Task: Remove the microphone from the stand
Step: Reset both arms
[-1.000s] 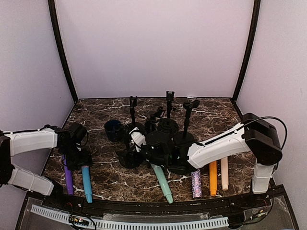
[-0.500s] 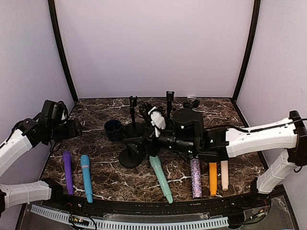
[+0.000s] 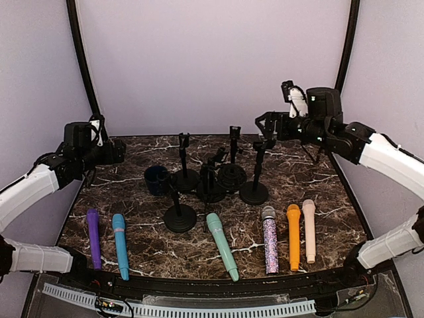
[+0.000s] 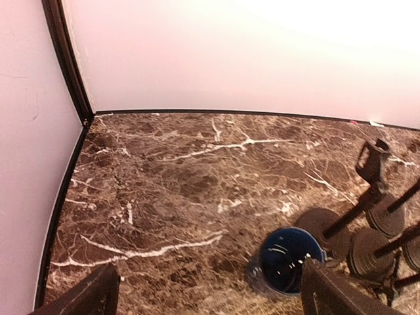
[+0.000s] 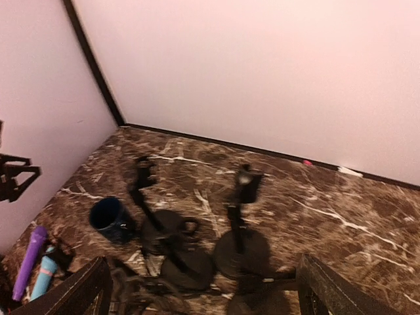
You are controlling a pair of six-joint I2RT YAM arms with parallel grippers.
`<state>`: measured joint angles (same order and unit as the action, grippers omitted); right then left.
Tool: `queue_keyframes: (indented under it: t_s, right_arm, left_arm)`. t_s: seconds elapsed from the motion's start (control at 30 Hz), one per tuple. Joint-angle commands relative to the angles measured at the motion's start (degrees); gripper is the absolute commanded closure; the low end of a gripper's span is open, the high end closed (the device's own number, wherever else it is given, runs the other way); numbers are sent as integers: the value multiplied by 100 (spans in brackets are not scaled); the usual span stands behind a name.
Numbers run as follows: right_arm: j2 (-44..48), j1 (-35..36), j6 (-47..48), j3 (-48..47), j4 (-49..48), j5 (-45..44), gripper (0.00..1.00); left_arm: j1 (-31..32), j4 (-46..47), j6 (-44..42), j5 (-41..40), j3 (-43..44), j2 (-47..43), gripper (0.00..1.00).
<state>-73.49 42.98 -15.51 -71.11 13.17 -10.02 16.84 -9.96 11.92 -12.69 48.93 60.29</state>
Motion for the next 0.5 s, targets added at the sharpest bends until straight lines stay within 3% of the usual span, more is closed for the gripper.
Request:
queue_keyframes:
  t_s: [0.0, 0.1, 0.23, 0.47]
  right_arm:
    - [182, -1554, -269, 379, 550, 483, 1]
    - [304, -2737, -361, 964, 246, 908, 1]
    - [535, -3930, -400, 1838, -514, 976, 1]
    - [1257, -4543, -161, 3793, -3008, 20, 1]
  left_arm:
    - [-800, 1643, -252, 769, -309, 369, 1]
    - [-1353, 2310, -232, 1067, -648, 541, 1]
    - [-2711, 3287, 194, 1631, -1173, 693, 1]
    - [-2944, 4189, -245, 671, -2070, 388, 1]
